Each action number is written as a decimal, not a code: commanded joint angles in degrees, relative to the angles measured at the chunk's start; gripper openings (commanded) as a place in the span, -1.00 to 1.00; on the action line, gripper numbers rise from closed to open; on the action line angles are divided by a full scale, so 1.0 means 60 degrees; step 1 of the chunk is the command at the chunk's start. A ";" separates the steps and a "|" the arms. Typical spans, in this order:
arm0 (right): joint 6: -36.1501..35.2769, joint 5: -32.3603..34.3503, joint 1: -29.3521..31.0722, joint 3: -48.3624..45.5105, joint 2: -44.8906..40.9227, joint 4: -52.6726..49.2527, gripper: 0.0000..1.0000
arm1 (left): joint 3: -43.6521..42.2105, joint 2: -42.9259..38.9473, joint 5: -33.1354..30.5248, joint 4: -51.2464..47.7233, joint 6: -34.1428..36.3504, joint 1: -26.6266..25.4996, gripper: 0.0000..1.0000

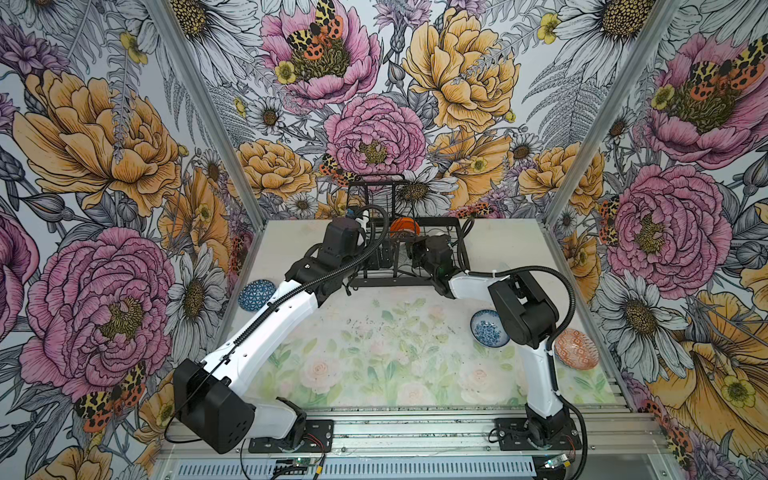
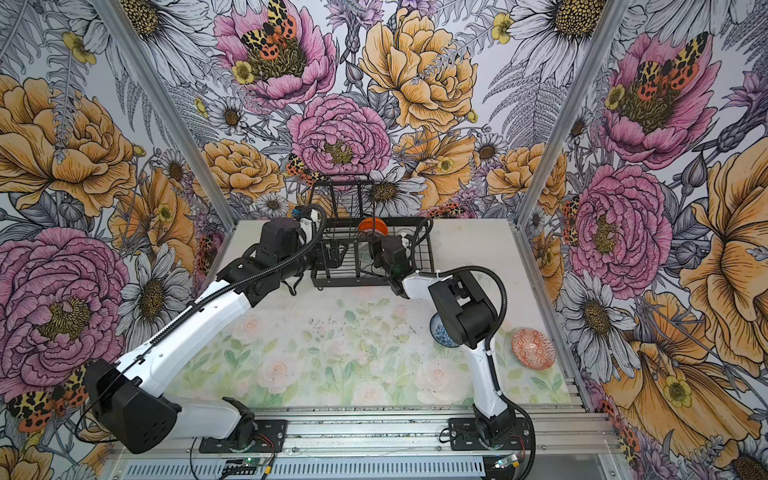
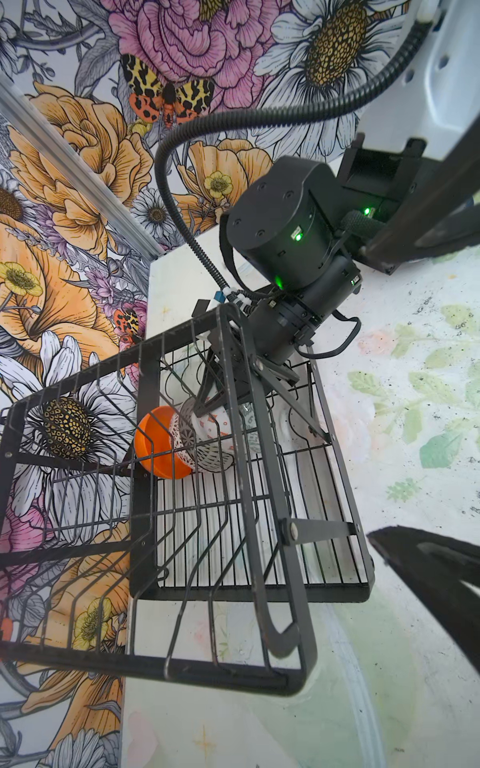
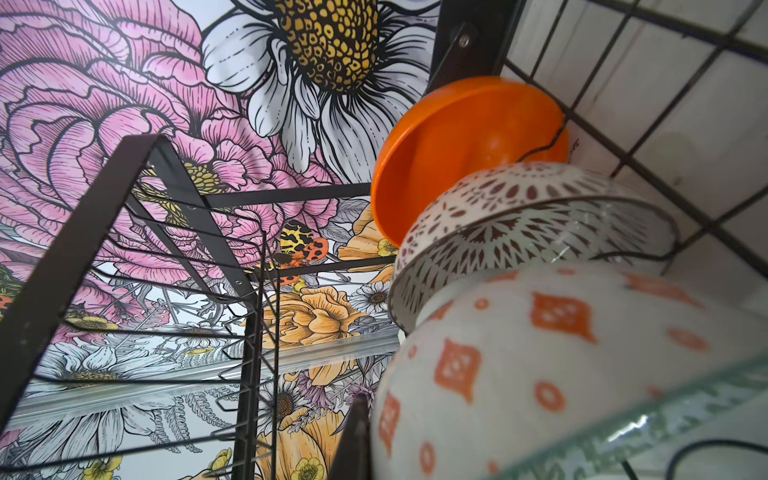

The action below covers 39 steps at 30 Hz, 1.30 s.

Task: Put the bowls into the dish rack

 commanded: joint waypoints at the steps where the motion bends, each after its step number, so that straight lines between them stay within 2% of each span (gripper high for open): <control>1: 0.0008 0.0059 0.0082 0.0454 0.0213 0.0643 -1.00 | 0.0242 0.0056 0.0123 -0.0076 0.0218 0.0035 0.97; 16: 0.0058 -0.0083 0.0203 -0.0065 0.0153 0.0477 -1.00 | 0.0283 0.0159 0.0078 -0.0097 0.0227 0.0045 0.97; 26: 0.0678 -0.0253 0.0328 -0.0201 0.0185 0.0104 -1.00 | 0.0234 0.0160 0.0077 -0.0091 0.0221 0.0035 0.97; 39: 0.1531 0.0287 0.0576 -0.0671 -0.0229 -0.0528 -1.00 | 0.0109 0.0012 0.0005 -0.0094 0.0221 0.0035 0.97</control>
